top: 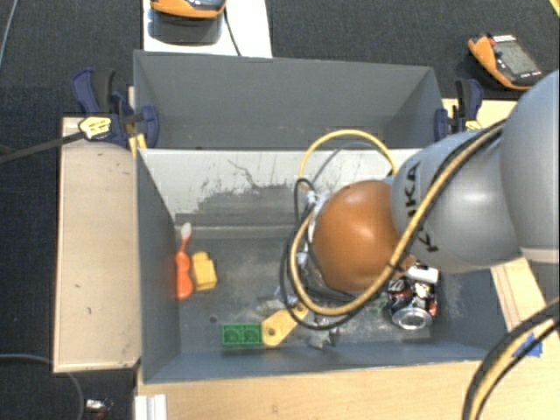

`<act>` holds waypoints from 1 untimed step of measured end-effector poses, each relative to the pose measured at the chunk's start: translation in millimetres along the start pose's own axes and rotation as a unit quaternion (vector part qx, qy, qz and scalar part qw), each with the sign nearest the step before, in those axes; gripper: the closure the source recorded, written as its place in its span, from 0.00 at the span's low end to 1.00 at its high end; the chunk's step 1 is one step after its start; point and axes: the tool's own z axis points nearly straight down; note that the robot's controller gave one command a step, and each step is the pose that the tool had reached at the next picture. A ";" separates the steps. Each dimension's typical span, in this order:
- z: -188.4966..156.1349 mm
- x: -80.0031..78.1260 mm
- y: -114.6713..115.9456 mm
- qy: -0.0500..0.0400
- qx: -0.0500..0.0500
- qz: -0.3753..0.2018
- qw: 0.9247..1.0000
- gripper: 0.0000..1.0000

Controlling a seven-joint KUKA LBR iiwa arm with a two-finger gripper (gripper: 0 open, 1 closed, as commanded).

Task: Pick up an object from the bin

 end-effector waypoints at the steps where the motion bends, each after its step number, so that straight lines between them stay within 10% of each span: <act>1: -2.7 -4.7 -1.9 -0.005 0.005 -0.087 0.996 1.00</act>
Offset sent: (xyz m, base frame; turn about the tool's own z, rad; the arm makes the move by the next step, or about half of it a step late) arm 0.0000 0.0000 0.0000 0.0000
